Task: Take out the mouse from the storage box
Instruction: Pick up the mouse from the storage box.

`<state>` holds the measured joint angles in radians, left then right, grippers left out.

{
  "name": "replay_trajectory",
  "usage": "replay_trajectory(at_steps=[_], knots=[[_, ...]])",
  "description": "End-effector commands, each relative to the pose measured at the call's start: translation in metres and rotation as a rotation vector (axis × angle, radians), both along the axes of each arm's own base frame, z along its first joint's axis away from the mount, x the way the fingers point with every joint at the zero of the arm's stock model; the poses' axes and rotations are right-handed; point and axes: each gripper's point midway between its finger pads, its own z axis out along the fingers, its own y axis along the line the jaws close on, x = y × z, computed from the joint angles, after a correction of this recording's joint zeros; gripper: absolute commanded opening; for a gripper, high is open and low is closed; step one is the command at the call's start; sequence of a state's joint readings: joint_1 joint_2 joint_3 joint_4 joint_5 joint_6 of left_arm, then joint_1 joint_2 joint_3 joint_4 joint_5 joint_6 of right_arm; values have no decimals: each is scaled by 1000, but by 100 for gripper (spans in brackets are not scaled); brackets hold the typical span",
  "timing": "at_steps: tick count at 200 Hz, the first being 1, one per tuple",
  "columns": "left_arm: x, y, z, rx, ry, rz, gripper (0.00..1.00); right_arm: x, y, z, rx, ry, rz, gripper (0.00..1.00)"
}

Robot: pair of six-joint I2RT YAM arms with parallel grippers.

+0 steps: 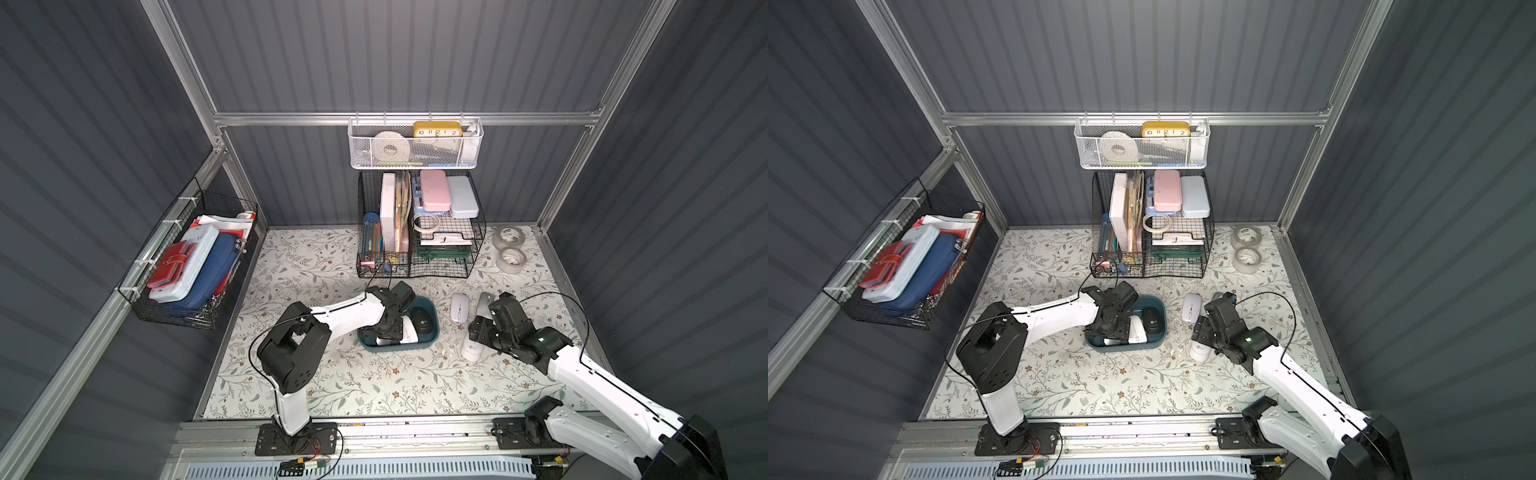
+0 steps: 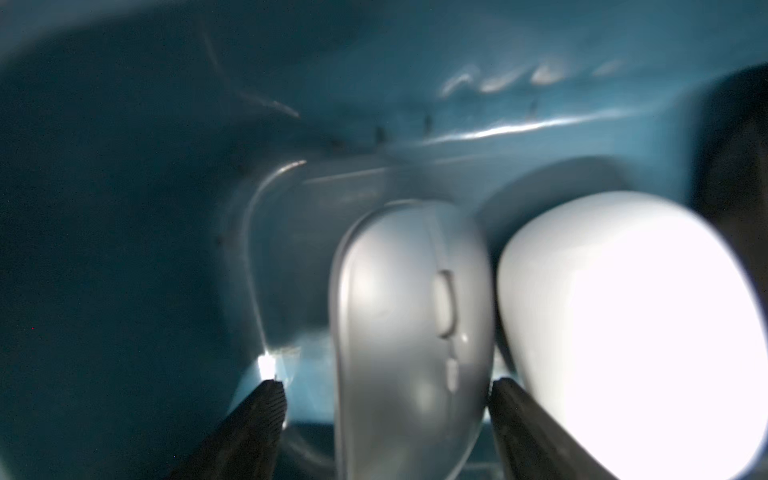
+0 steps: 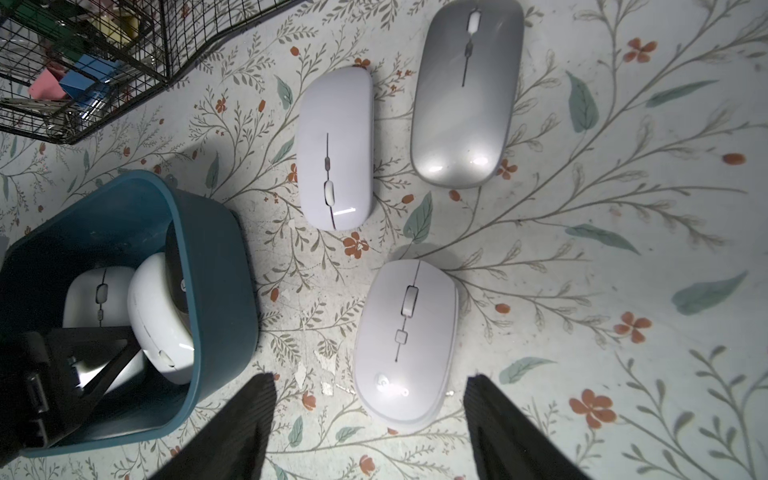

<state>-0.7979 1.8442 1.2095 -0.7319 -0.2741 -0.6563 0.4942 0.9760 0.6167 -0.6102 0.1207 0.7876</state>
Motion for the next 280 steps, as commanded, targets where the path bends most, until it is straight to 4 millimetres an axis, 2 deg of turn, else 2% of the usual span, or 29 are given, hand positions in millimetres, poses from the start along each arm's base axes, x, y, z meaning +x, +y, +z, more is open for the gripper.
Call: replay_trajectory(at_steps=[1,41,60,100,140,196,239,280], knots=[[1,4,3,25,-10,29,80,2,5,-3,16,-3,6,77],[5,4,13,13,-40,32,76,1,7,-8,16,8,13,77],[5,2,8,10,-35,31,73,1,9,-9,18,16,19,77],[6,-2,1,10,-20,11,76,1,11,-7,22,11,23,77],[13,-6,-7,6,-10,9,78,2,11,-4,18,8,26,77],[24,-5,-14,-20,-11,18,77,2,12,-1,14,7,32,77],[28,-3,-7,-15,-34,14,67,4,15,-2,15,12,35,77],[30,5,10,1,-81,20,59,5,19,-3,20,15,43,77]])
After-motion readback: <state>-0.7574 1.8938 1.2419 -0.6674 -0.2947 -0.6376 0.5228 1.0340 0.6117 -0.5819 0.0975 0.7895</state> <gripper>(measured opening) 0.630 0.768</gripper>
